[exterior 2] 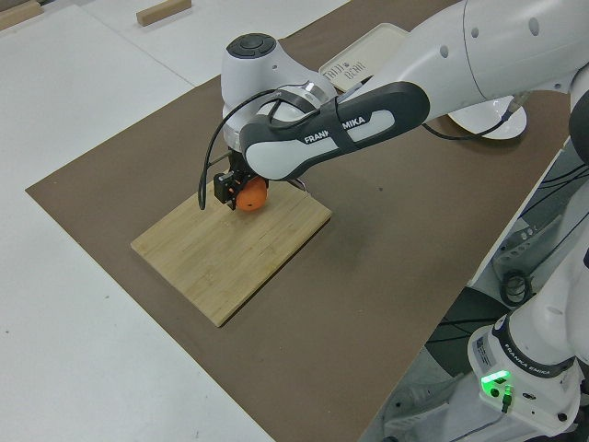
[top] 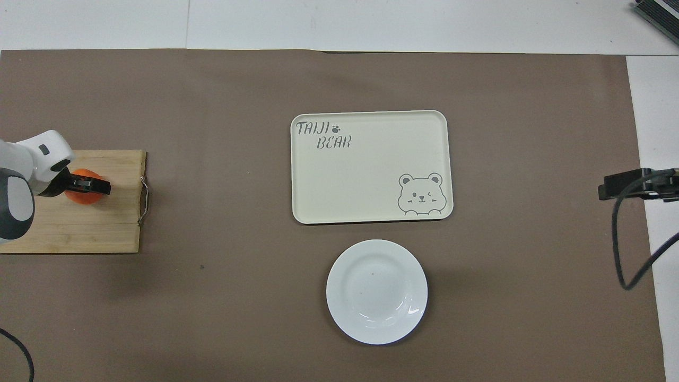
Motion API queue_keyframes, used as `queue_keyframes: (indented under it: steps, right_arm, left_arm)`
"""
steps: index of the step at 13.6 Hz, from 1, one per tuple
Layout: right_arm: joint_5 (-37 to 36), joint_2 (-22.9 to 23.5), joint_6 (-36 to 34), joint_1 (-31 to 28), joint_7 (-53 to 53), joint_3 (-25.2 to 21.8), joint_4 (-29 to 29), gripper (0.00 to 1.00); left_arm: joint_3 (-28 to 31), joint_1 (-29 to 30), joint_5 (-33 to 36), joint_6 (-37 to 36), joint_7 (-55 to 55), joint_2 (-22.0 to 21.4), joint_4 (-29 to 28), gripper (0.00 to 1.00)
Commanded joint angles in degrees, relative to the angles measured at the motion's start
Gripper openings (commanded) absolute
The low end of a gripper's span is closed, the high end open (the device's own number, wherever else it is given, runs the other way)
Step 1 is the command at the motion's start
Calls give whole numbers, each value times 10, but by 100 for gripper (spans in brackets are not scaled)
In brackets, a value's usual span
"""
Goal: Place orange and plate with both arms
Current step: 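Close the left gripper on the orange and lift it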
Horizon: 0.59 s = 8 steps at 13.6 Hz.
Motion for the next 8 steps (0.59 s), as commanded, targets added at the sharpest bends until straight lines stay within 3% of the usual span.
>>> queue_keyframes:
  steps: [1, 4, 8]
  right_arm:
    - [3, -7, 3, -5, -2, 2, -5, 100]
    - [3, -7, 3, -5, -2, 2, -5, 100]
    - [3, -7, 3, -5, -2, 2, -5, 100]
  left_arm:
    - [-5, 9, -15, 11, 10, -3, -11, 0]
    - [-5, 8, -17, -8, 9, -3, 10, 0]
    - [-7, 0, -17, -100, -18, -8, 74, 0]
